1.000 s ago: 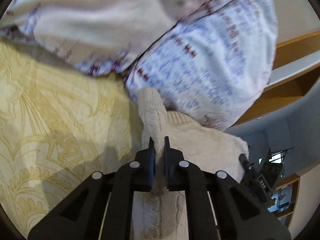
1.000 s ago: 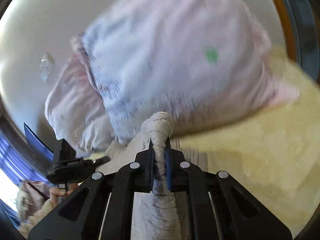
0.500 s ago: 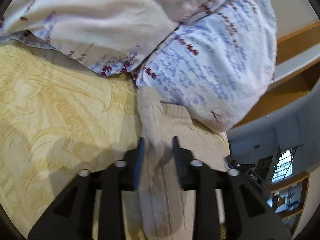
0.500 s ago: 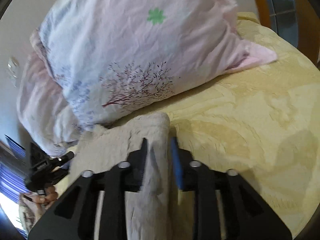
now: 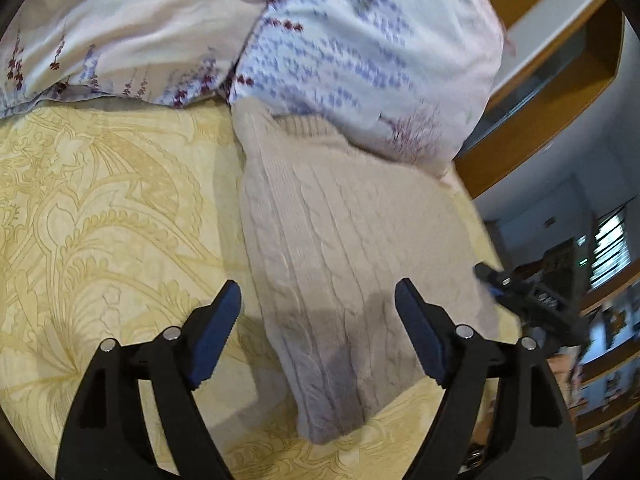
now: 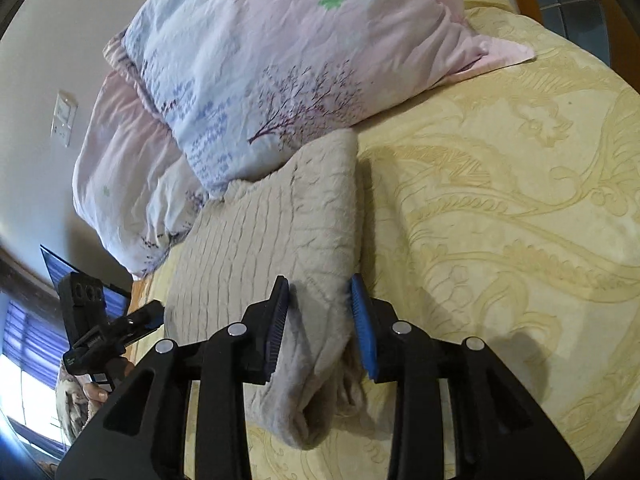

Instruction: Fold small clothes

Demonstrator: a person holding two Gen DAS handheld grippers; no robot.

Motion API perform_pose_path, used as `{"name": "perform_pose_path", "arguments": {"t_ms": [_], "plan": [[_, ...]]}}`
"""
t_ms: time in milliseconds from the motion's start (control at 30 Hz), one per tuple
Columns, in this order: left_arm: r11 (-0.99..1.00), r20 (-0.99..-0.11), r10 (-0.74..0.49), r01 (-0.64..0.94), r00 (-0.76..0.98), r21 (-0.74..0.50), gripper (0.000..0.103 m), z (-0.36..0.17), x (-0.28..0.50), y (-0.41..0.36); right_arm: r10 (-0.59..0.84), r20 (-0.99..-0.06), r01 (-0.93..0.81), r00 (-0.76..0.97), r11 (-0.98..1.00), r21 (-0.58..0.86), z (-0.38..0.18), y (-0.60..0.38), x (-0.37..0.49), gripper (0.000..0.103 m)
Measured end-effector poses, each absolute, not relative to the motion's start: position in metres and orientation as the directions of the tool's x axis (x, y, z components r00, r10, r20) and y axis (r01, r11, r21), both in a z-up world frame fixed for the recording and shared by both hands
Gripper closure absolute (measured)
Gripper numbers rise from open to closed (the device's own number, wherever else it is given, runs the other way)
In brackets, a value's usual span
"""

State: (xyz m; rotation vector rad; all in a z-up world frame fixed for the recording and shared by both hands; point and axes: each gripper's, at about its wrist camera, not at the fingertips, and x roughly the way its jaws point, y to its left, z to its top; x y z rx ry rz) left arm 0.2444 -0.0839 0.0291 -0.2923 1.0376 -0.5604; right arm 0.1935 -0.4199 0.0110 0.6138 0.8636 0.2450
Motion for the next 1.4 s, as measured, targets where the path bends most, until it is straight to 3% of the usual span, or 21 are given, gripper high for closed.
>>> {"name": "perform_pose_path", "arguments": {"t_ms": [33, 67, 167, 400, 600, 800, 900, 1067, 1167, 1400], "plan": [[0.839, -0.743, -0.543, 0.299, 0.391, -0.455, 0.024, 0.028, 0.243, -0.089, 0.425, -0.633, 0.035, 0.647, 0.813, 0.581, 0.013, -0.417, 0.193, 0.073], [0.852, -0.759, -0.519, 0.303, 0.394, -0.426, 0.024, 0.026, 0.241, -0.095, 0.416, -0.626, 0.027, 0.660, 0.819, 0.573, 0.015, -0.415, 0.192, 0.086], [0.864, -0.773, -0.495, 0.314, 0.397, -0.392, 0.023, 0.024, 0.238, -0.104, 0.405, -0.590, 0.004, 0.698, 0.822, 0.569, 0.024, -0.417, 0.186, 0.091], [0.873, -0.784, -0.474, 0.327, 0.400, -0.361, 0.021, 0.023, 0.236, -0.113, 0.306, -0.647, 0.086, 0.699, 0.861, 0.500, 0.011, -0.420, 0.189, 0.092], [0.868, -0.788, -0.483, 0.329, 0.382, -0.373, 0.020, 0.017, 0.240, -0.117, 0.316, -0.681, 0.138, 0.660, 0.840, 0.524, -0.011, -0.424, 0.200, 0.092], [0.819, -0.748, -0.572, 0.274, 0.336, -0.504, 0.020, 0.012, 0.252, -0.104, 0.337, -0.681, 0.143, 0.650, 0.826, 0.545, -0.012, -0.426, 0.201, 0.091], [0.800, -0.728, -0.600, 0.236, 0.332, -0.551, 0.020, 0.011, 0.258, -0.093, 0.359, -0.662, 0.143, 0.658, 0.803, 0.578, -0.005, -0.432, 0.198, 0.083], [0.768, -0.699, -0.639, 0.204, 0.321, -0.607, 0.020, 0.012, 0.267, -0.084, 0.370, -0.634, 0.149, 0.679, 0.776, 0.613, 0.010, -0.441, 0.202, 0.044], [0.753, -0.689, -0.655, 0.185, 0.309, -0.632, 0.020, 0.009, 0.273, -0.084, 0.423, -0.618, 0.139, 0.662, 0.741, 0.656, 0.009, -0.442, 0.213, 0.043], [0.736, -0.679, -0.672, 0.161, 0.297, -0.658, 0.020, 0.001, 0.281, -0.087, 0.446, -0.675, 0.170, 0.588, 0.747, 0.642, -0.005, -0.436, 0.242, 0.043]]}}
